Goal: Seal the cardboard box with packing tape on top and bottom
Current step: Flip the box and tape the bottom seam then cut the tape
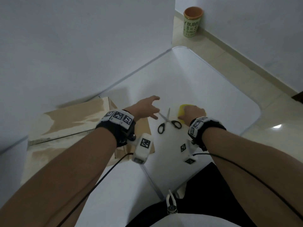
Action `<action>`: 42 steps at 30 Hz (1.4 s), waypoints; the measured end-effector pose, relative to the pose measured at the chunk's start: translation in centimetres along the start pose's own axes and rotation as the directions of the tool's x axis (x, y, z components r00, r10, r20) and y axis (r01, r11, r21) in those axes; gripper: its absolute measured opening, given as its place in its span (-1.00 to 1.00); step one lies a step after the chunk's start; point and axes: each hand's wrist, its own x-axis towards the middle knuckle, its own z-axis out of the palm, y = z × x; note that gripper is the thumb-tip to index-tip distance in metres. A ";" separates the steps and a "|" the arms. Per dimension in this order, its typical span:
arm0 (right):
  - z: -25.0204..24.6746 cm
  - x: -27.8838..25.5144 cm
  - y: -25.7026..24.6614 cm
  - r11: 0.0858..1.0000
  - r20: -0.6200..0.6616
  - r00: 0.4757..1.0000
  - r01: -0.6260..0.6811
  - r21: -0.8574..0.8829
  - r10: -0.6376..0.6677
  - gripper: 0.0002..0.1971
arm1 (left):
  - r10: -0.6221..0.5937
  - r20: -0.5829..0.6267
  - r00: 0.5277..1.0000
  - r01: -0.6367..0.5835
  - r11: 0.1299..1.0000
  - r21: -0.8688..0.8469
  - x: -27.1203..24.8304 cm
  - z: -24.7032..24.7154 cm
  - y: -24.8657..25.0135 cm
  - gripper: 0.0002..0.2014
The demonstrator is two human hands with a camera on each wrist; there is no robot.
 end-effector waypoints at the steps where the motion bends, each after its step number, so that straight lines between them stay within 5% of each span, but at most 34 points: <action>1: 0.5 -0.1 0.9 0.999 0.016 0.999 -0.045 0.020 0.045 -0.70 | 0.008 -0.041 0.999 -0.010 0.999 -0.036 -0.2 -0.4 -0.3 -0.50; 6: 1.9 0.9 2.0 0.965 0.125 0.979 -0.181 0.187 0.159 -0.65 | 0.006 -0.197 0.980 -0.028 0.994 -0.106 -2.0 -2.3 -2.9 -0.71; 9: 0.8 0.8 0.1 0.946 0.078 0.979 -0.203 0.253 0.189 -0.37 | 0.024 -0.335 0.942 -0.103 0.970 -0.221 -3.5 -3.6 -4.2 -0.75; 13: -0.5 -0.1 -4.7 0.883 -0.046 0.999 0.028 0.468 -0.007 -0.68 | 0.036 -0.603 0.797 -0.134 0.984 -0.119 -6.4 -5.7 -6.9 -0.72; 16: -0.3 -1.0 -9.4 0.715 0.126 0.981 0.015 0.699 -0.144 -0.74 | 0.004 -0.693 0.721 0.015 1.000 0.022 -8.9 -6.2 -9.6 -0.71; 21: 1.9 -3.3 -15.5 0.362 0.353 0.871 -0.225 0.905 -0.341 -0.62 | 0.058 -0.643 0.764 0.057 0.986 0.156 -10.7 -5.0 -14.2 -0.62; 24: 3.4 -4.1 -17.8 0.302 0.493 0.751 -0.393 0.869 -0.440 -0.61 | -0.033 -0.600 0.799 0.172 0.969 0.177 -10.8 -4.0 -15.5 -0.59; 30: 6.1 -2.9 -19.0 0.095 0.471 0.686 -0.510 0.855 -0.554 -0.58 | -0.048 -0.624 0.780 0.162 0.979 0.127 -10.5 -3.2 -15.8 -0.57; 35: 5.5 -3.3 -19.1 0.192 0.445 0.796 -0.401 0.896 -0.410 -0.95 | -0.027 -0.637 0.771 0.153 0.978 0.143 -10.4 -3.0 -16.2 -0.57; 38: 4.7 -2.5 -19.0 0.251 0.420 0.834 -0.347 0.904 -0.357 -0.69 | -0.025 -0.643 0.766 0.153 0.978 0.145 -10.4 -2.8 -16.3 -0.56; 42: 3.3 -2.2 -19.2 0.105 0.361 0.838 -0.350 0.931 -0.409 -0.60 | -0.029 -0.645 0.764 0.181 0.968 0.171 -10.2 -2.5 -16.4 -0.56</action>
